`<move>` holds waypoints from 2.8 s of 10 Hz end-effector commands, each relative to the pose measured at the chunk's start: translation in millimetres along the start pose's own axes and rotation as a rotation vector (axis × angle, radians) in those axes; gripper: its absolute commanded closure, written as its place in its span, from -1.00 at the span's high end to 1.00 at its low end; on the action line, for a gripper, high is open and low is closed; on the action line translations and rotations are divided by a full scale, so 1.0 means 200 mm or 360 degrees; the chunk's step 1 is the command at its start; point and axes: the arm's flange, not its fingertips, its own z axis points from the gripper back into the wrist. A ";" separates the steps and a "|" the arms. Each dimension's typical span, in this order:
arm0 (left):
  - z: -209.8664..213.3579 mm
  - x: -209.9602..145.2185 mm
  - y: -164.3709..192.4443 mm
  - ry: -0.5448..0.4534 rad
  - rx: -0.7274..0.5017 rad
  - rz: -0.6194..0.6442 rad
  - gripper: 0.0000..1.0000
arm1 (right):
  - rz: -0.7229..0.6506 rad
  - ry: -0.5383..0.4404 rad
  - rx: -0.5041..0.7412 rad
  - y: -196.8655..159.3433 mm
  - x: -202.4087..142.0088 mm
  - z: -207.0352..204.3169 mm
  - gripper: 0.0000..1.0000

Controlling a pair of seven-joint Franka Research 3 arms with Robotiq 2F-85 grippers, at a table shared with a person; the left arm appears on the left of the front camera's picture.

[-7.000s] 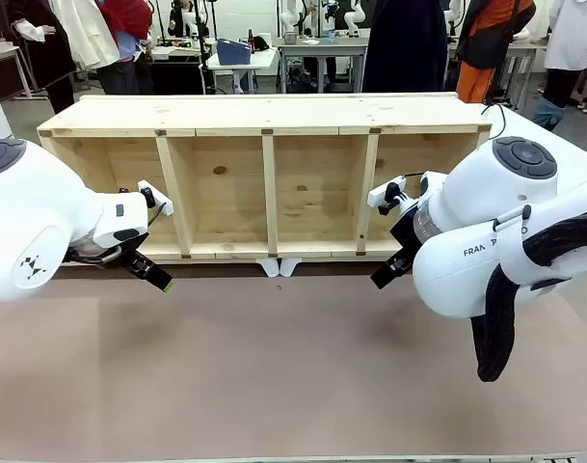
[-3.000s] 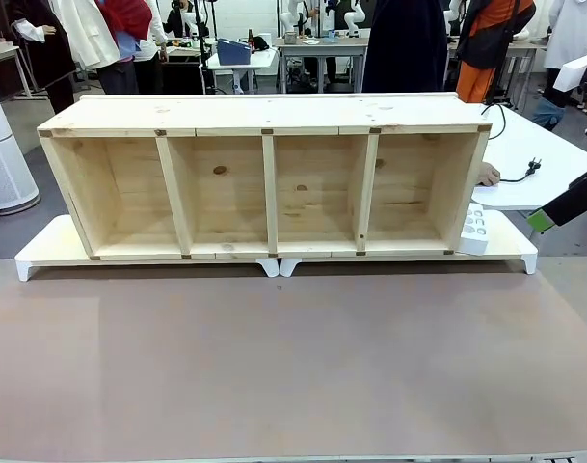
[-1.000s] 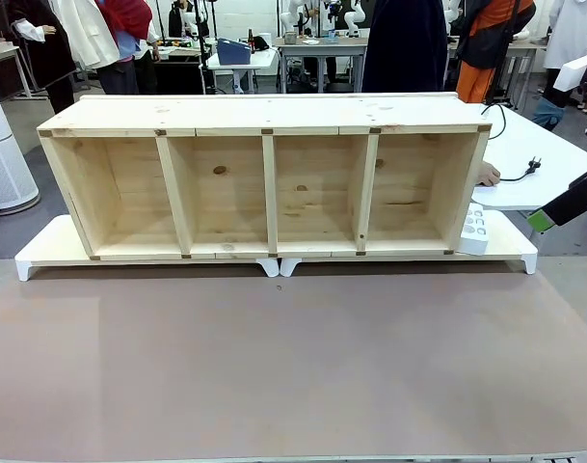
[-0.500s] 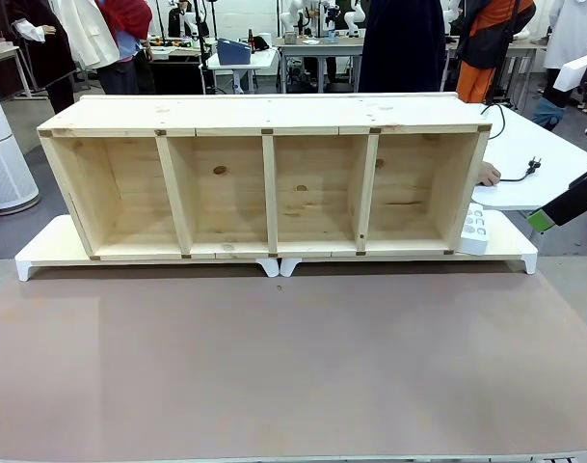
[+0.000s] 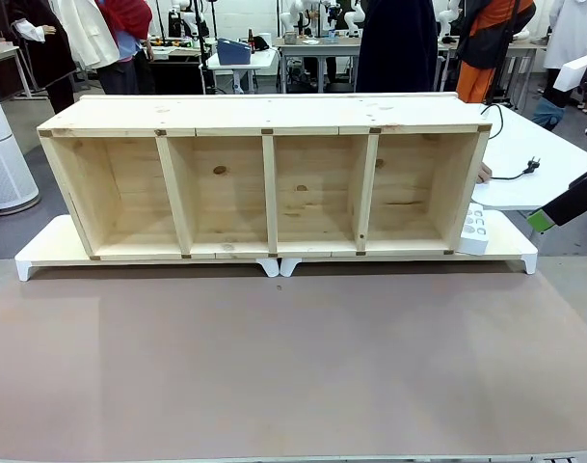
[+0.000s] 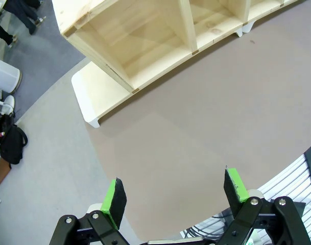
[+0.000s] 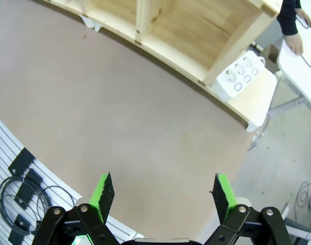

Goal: Perform cable management.
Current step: When the cord part of the Power Cable appears at the lower middle area of the table and stops, grasp the cord part of the Power Cable.

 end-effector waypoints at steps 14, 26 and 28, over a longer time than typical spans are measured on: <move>0.00 0.01 -0.01 -0.0020 -0.0004 -0.0002 1.00 | -0.0004 -0.0011 -0.0007 0.00 0.02 -0.02 1.00; 0.00 0.01 -0.01 -0.0020 -0.0004 -0.0002 1.00 | -0.0004 -0.0011 -0.0007 0.00 0.02 -0.02 1.00; 0.00 0.01 -0.01 -0.0020 -0.0004 -0.0002 1.00 | -0.0004 -0.0011 -0.0007 0.00 0.02 -0.02 1.00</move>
